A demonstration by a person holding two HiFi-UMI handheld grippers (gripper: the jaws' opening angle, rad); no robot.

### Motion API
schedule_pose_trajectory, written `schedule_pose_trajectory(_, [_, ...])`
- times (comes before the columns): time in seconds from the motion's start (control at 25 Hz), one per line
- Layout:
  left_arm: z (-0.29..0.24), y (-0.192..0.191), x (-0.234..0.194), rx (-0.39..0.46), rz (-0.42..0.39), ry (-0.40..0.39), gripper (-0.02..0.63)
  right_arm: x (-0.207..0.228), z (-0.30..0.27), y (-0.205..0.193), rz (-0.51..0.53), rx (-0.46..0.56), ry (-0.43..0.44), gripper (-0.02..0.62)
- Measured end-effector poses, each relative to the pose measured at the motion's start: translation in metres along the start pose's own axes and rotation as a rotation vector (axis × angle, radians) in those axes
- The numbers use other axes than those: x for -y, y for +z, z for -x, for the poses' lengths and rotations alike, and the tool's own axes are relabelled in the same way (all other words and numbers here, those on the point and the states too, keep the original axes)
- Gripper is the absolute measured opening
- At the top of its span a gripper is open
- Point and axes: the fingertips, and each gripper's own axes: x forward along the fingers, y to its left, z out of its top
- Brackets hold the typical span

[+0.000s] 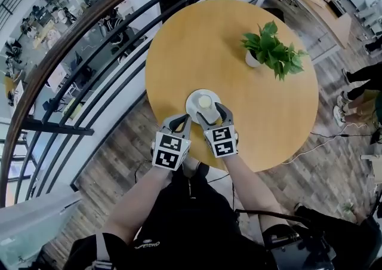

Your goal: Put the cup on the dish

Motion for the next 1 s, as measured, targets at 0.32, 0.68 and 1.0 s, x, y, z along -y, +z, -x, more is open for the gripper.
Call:
schedule_pose_trajectory(0.32, [0.007, 0.049, 0.011, 0.089, -0.042, -0.004, -0.002, 0.019, 0.050, 0.057, -0.052, 0.150, -0.067, 0.199])
schedule_pose_trajectory(0.68, [0.027, 0.120, 0.025, 0.242, -0.105, 0.001, -0.002, 0.034, 0.096, 0.118, -0.057, 0.286, -0.116, 0.103])
schedule_pose_trajectory(1.0, [0.053, 0.164, 0.039, 0.355, -0.158, 0.010, -0.002, 0.019, 0.137, 0.175, -0.035, 0.416, -0.096, 0.066])
